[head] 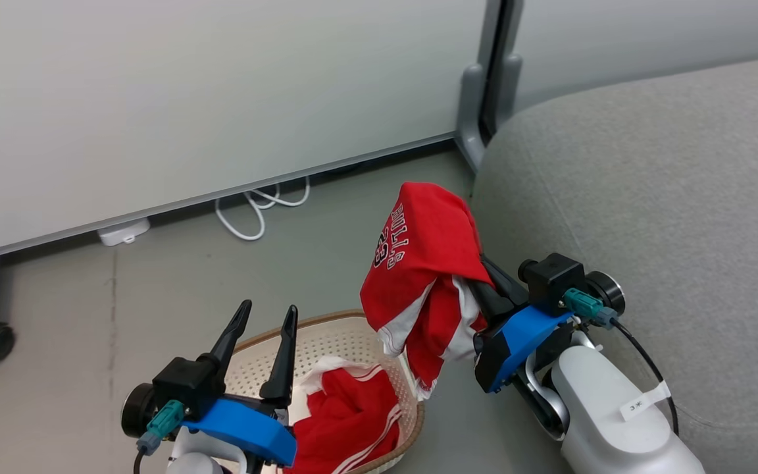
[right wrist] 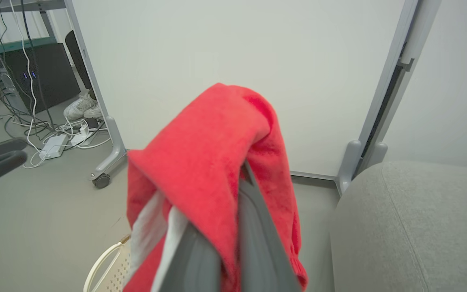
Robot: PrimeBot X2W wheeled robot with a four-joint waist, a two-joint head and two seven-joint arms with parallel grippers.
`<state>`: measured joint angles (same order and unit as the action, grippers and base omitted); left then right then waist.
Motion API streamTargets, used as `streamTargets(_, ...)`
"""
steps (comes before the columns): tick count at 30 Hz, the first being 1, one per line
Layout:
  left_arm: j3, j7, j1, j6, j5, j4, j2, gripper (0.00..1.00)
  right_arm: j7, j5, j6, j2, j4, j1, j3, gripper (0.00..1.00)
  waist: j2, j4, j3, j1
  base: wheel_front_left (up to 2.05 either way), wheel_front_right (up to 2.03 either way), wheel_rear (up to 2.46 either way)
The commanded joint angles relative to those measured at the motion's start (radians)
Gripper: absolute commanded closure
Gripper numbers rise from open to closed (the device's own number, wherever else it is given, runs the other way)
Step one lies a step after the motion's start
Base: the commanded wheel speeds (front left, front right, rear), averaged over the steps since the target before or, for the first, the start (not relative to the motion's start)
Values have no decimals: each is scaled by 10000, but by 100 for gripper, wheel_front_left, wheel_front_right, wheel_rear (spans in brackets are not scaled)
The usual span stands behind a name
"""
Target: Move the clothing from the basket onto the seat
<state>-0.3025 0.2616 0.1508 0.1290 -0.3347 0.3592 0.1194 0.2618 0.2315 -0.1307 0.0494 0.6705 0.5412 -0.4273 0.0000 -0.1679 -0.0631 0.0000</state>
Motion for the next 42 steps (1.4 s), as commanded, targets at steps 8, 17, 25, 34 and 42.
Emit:
streamTargets(8,-129,51,320,21,-46,-77,86,0,46,-42,-1,18,-138,-59,148,100,0,-1336,-255,0,0,0,0)
streamTargets(17,-169,49,411,21,-56,-131,154,0,45,-18,-1,13,-303,-165,456,100,0,-2605,-476,0,0,0,0)
streamTargets(25,-171,49,478,21,-5,-193,217,0,43,72,-1,10,-428,-283,522,100,0,-3512,-600,0,0,0,0)
streamTargets(34,-586,50,815,21,-77,-67,227,0,43,-136,-1,10,-521,-415,967,100,0,-3809,-725,0,0,0,0)
streamTargets(42,-815,50,934,22,-180,57,236,0,43,-264,-1,8,-651,-545,1163,100,0,-3817,-746,0,0,0,0)
